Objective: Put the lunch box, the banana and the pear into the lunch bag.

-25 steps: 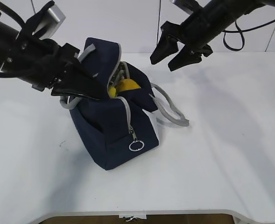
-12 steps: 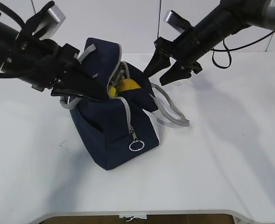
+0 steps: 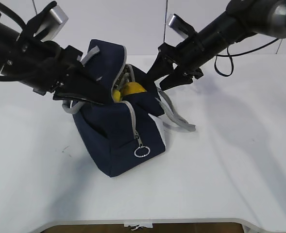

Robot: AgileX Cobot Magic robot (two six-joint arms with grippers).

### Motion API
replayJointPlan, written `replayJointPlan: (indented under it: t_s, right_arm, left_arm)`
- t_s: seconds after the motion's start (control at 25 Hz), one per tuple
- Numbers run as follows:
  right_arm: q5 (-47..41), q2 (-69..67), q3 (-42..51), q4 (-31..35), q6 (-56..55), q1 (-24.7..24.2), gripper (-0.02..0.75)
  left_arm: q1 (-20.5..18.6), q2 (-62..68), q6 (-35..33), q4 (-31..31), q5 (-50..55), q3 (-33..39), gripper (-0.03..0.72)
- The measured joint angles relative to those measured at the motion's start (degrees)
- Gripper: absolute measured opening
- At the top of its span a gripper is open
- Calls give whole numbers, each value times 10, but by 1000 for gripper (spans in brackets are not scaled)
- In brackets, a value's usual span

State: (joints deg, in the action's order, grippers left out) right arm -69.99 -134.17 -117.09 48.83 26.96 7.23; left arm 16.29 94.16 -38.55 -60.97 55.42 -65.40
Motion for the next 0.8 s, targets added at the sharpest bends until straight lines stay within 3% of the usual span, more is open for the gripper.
replayJointPlan:
  t_s: [0.12,0.44,0.56,0.8]
  right_arm:
    - [2,-21,0,32,46,0,492]
    - [6,-29,0,43,95,0,489]
    - [8,-29,0,43,97,0,454]
    - [8,-31,0,42,101,0,188]
  left_arm:
    - [0,0,0,0,0,0,13]
    - [0,0,0,1,1,0,13]
    - [0,0,0,1,1,0,13]
    - [0,0,0,2,1,0,13]
